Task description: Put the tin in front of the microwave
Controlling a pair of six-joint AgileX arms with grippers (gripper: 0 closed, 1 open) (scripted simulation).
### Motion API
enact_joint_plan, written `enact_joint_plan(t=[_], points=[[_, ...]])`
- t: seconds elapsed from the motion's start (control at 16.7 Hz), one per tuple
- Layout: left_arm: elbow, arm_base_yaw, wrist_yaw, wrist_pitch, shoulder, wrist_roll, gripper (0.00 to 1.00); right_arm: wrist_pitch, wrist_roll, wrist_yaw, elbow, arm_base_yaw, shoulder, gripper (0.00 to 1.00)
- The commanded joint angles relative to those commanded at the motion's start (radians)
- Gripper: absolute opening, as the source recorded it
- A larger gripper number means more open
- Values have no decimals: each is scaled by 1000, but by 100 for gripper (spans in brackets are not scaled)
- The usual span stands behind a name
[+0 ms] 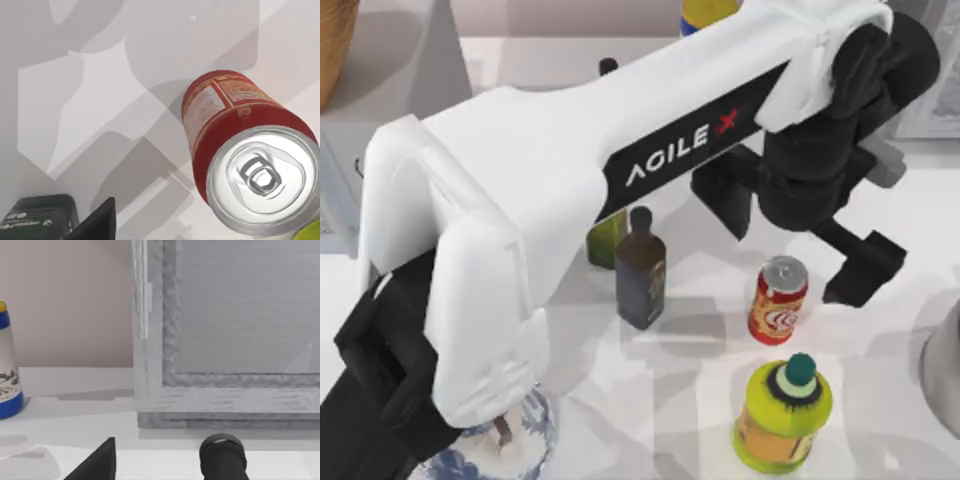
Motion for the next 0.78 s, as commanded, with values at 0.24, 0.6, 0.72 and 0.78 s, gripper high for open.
enact_joint_plan(t=[0.24,0.6,0.72,0.78], points=[[-43,2,0,43,0,3,100,0,0,0,0,0,0,100],[-212,3,0,223,10,3,100,0,0,0,0,0,0,100],[-218,3,0,228,11,3,100,0,0,0,0,0,0,100],[-218,3,0,228,11,3,100,0,0,0,0,0,0,100]])
